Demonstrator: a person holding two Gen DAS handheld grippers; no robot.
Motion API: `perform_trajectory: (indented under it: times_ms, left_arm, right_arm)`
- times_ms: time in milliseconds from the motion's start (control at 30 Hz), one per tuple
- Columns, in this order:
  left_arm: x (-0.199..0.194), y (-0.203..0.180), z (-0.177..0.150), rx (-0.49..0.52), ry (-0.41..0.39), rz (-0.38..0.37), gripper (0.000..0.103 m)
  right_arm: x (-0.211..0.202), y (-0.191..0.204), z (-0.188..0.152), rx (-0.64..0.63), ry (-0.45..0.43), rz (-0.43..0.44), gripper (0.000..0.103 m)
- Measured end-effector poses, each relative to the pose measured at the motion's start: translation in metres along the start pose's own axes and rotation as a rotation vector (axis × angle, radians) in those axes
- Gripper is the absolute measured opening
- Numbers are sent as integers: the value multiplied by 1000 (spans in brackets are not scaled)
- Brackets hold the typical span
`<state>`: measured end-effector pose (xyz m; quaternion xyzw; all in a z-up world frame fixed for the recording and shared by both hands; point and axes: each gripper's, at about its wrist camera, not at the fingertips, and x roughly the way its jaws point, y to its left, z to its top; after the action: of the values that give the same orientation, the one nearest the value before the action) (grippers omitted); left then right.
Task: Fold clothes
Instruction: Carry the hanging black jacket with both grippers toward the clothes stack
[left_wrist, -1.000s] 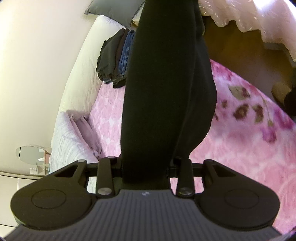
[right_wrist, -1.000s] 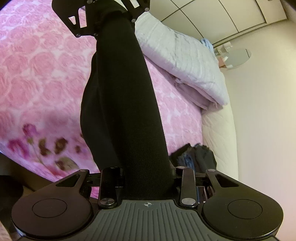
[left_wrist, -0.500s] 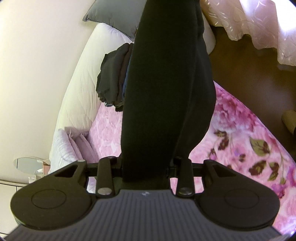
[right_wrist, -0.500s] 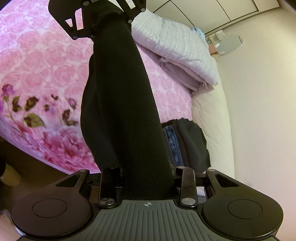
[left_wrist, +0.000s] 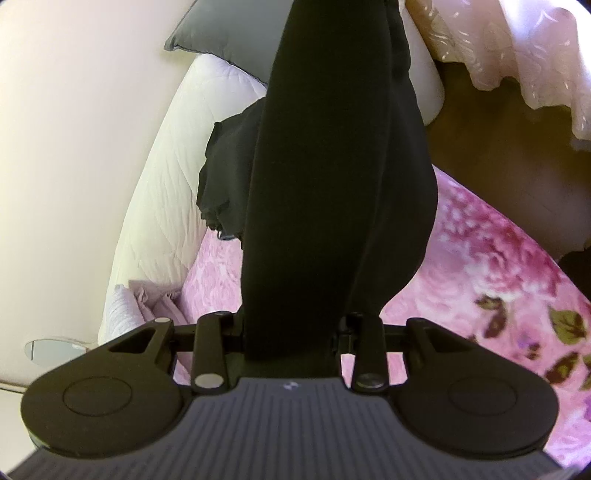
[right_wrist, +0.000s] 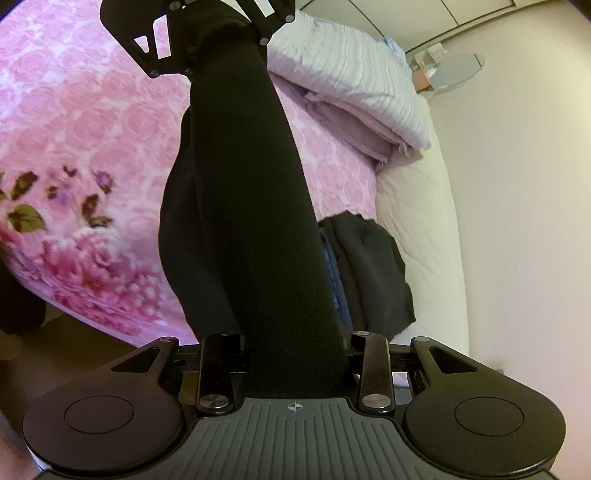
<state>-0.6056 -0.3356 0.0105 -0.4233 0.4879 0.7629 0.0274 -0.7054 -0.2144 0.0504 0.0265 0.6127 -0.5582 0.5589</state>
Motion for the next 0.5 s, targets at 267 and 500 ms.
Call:
perform_trajectory:
  times_ms: [267, 500]
  left_arm:
    - [28, 54, 6, 6, -28, 23, 32]
    - [44, 95, 12, -26, -7, 80, 32]
  right_arm:
    - [29, -55, 5, 9, 10, -11, 34]
    - [47, -103, 10, -11, -40, -26, 34]
